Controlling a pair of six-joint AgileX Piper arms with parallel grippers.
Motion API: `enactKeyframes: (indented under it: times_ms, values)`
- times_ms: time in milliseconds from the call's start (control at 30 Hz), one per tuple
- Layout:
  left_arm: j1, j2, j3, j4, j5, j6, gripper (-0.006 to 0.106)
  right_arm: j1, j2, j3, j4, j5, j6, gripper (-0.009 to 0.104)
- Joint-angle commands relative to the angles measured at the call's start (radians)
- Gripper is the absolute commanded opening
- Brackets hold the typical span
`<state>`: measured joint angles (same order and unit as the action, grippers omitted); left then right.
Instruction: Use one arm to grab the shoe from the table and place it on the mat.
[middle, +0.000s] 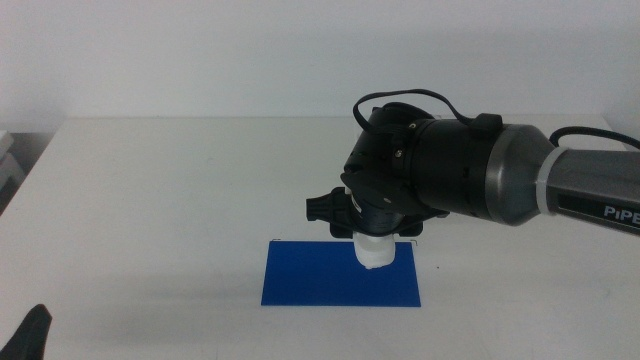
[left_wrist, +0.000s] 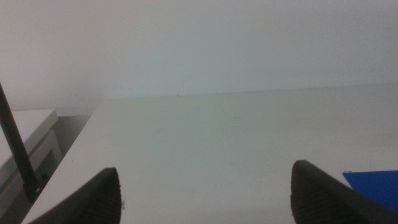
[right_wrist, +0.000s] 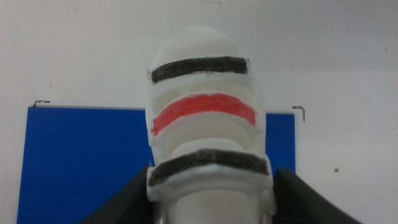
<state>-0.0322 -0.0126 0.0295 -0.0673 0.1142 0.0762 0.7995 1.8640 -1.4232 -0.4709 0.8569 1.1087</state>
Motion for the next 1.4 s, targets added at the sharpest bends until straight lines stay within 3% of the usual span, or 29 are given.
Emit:
enactKeyframes:
  times_ms: [0,233,600,867,1000,1367]
  values:
    - [-0.004,-0.013,0.007,-0.010,-0.081,-0.005,0.094,-0.013,-0.058,-0.020,-0.048,-0.027,-0.039,-0.004]
    - [-0.004,-0.013,0.007,-0.010,-0.081,-0.005,0.094,-0.022,-0.058,-0.020,-0.003,-0.078,-0.317,-0.004]
    - [-0.004,-0.013,0.007,-0.010,-0.081,-0.005,0.094,-0.050,-0.057,-0.020,0.226,-0.116,-1.133,-0.004]
    - [-0.004,-0.013,0.007,-0.010,-0.081,-0.005,0.094,-0.080,-0.057,-0.020,0.387,-0.143,-1.632,-0.004]
    - [-0.004,-0.013,0.007,-0.010,-0.081,-0.005,0.094,-0.099,-0.057,-0.019,0.442,-0.161,-1.764,-0.004]
    - [-0.004,-0.013,0.007,-0.010,-0.081,-0.005,0.094,-0.119,-0.017,-0.019,0.535,-0.180,-1.842,-0.004]
